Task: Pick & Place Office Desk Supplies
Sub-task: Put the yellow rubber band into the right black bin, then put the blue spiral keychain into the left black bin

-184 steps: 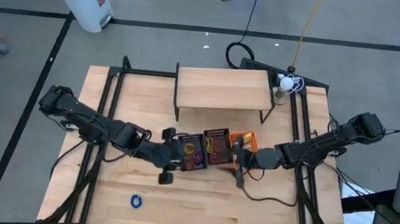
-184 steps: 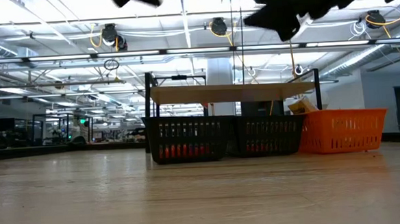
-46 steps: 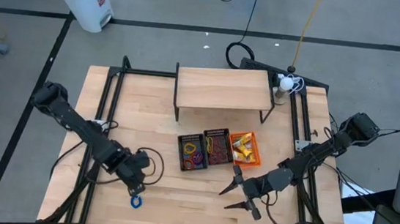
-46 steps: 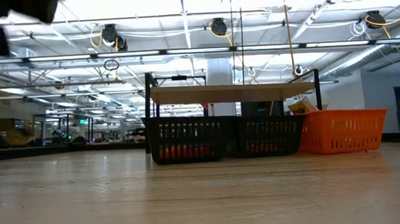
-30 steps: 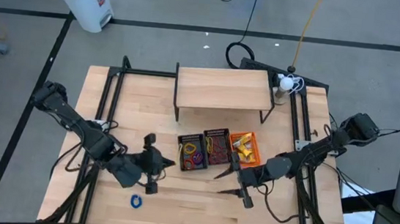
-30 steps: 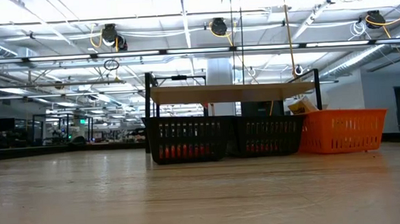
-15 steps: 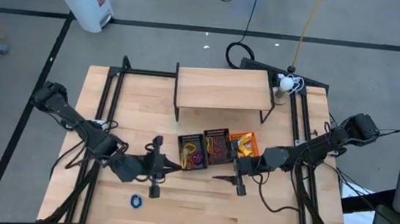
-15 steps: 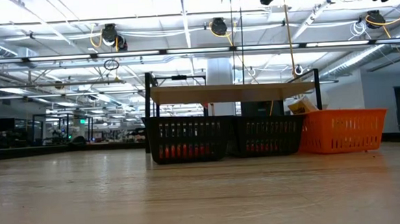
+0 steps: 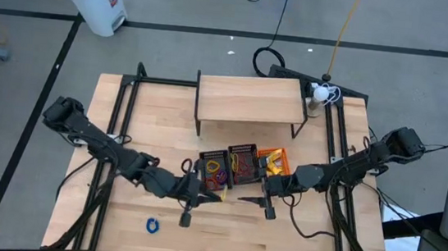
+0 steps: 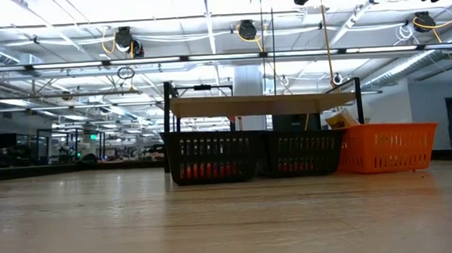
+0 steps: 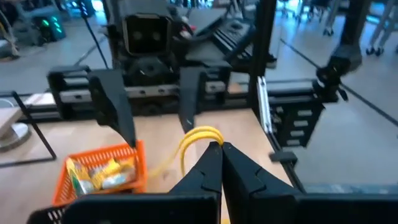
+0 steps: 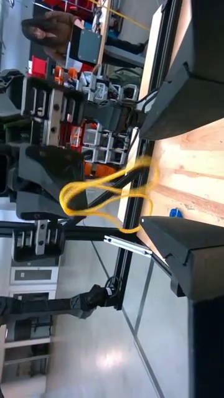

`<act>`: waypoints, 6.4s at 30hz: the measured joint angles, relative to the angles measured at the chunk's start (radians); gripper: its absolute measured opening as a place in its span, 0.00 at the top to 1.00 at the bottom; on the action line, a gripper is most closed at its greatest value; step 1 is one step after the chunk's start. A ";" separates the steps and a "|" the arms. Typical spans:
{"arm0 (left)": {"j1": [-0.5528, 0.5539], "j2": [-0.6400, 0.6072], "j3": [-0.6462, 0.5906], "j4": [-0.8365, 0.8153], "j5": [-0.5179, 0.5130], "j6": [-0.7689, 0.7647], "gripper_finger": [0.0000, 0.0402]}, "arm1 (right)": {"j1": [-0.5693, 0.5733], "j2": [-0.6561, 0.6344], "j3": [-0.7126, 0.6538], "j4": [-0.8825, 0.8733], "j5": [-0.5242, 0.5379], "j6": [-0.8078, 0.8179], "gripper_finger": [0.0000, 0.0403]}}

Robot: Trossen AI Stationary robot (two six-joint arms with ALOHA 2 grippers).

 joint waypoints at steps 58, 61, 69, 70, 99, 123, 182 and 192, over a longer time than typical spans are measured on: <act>0.179 0.154 0.000 0.244 0.375 0.034 1.00 | 0.000 0.000 0.000 -0.039 0.035 0.082 0.53; 0.175 0.153 0.001 0.243 0.381 0.033 1.00 | 0.000 0.000 -0.001 -0.063 0.078 0.090 0.60; 0.170 0.153 0.001 0.245 0.381 0.026 1.00 | 0.001 0.000 -0.001 -0.076 0.080 0.056 0.97; 0.170 0.153 0.001 0.245 0.381 0.025 1.00 | 0.003 0.000 -0.001 -0.075 0.089 0.051 0.98; 0.162 0.151 0.001 0.193 0.369 -0.083 0.48 | -0.140 -0.012 0.000 -0.261 0.154 0.031 1.00; 0.162 0.149 0.001 0.034 0.493 -0.312 0.27 | -0.238 -0.099 0.201 -1.037 0.075 0.267 1.00; -0.169 0.148 0.001 -0.846 0.398 -1.097 0.27 | 0.063 -0.081 0.335 -0.890 -0.020 0.220 0.45; -0.340 0.158 0.001 -0.877 0.284 -1.243 0.27 | 0.069 -0.082 0.305 -0.862 0.079 0.232 0.45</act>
